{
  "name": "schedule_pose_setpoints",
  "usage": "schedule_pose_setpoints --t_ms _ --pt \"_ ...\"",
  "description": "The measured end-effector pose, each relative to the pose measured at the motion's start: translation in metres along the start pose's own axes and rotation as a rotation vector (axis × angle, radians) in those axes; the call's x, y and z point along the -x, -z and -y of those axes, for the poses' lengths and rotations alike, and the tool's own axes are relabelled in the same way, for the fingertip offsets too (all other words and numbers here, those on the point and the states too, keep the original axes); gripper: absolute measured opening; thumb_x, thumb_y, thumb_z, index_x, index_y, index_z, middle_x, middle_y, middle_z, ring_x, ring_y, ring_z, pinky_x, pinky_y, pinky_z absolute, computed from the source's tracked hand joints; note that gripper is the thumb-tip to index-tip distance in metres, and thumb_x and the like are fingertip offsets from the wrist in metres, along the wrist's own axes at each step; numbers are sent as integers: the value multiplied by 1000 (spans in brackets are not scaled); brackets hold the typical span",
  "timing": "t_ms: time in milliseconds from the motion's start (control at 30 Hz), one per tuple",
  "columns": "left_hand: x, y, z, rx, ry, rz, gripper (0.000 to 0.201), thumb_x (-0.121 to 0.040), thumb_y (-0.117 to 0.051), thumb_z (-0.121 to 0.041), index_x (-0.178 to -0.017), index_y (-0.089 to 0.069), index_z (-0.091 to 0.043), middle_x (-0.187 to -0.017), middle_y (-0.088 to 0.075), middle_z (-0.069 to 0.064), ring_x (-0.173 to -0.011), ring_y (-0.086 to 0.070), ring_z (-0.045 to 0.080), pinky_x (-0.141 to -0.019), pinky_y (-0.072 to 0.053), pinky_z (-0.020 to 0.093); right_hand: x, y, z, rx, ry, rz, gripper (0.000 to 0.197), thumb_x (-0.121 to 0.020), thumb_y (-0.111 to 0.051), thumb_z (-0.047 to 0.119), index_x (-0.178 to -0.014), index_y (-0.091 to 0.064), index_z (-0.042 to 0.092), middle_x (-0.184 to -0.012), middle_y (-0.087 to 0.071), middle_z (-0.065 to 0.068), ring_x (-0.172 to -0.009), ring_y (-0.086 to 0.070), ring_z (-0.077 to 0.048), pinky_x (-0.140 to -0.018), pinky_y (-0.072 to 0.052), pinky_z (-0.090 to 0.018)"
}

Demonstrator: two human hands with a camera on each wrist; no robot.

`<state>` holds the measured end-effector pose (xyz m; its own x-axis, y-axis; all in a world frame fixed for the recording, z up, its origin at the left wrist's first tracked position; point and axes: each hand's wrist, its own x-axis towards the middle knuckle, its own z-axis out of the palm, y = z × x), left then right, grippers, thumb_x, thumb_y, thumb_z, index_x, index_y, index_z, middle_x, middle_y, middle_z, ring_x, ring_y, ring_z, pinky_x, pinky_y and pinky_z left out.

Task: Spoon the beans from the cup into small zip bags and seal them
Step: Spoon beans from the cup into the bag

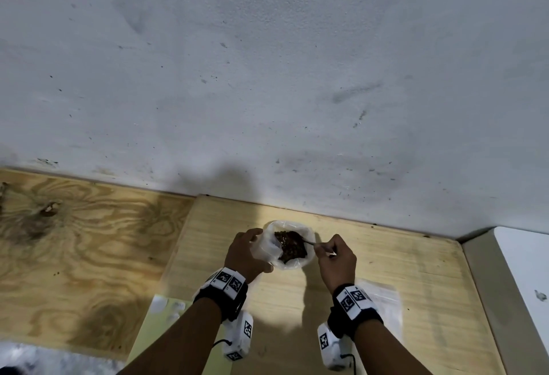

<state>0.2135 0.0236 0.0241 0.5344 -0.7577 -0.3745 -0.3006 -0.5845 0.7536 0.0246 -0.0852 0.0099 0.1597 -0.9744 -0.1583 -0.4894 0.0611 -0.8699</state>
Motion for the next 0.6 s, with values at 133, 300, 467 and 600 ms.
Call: schedule_pose_setpoints --t_ms 133,300,467,600 --pt "-1 4 0 30 4 13 89 -47 -86 -19 -129 -52 -24 -121 -52 4 -106 -55 22 -88 -50 33 1 -12 -2 -54 -122 10 35 -79 -72 7 -62 -42 14 -59 -47 -2 -64 -50 -21 -58 -36 -30" --pt "0 5 -1 46 -4 25 95 -37 -78 -32 -128 -53 -25 -120 -54 3 -105 -57 19 -86 -51 31 1 -20 3 -125 -297 49 34 -73 -78 10 -61 -46 13 -61 -50 -1 -61 -46 -20 -60 -36 -31" --pt "3 6 1 61 -11 20 95 -36 -78 -33 -127 -53 -25 -119 -55 3 -105 -57 19 -86 -51 31 -4 -8 -1 -222 -412 11 34 -63 -80 11 -57 -47 17 -58 -49 -4 -58 -44 -22 -60 -36 -34" --pt "6 5 4 51 -1 26 96 -40 -84 -25 -130 -53 -23 -121 -53 3 -107 -56 20 -88 -51 34 -6 10 2 -288 -369 -7 31 -69 -78 5 -61 -49 13 -54 -44 -5 -50 -38 -19 -53 -31 -29"
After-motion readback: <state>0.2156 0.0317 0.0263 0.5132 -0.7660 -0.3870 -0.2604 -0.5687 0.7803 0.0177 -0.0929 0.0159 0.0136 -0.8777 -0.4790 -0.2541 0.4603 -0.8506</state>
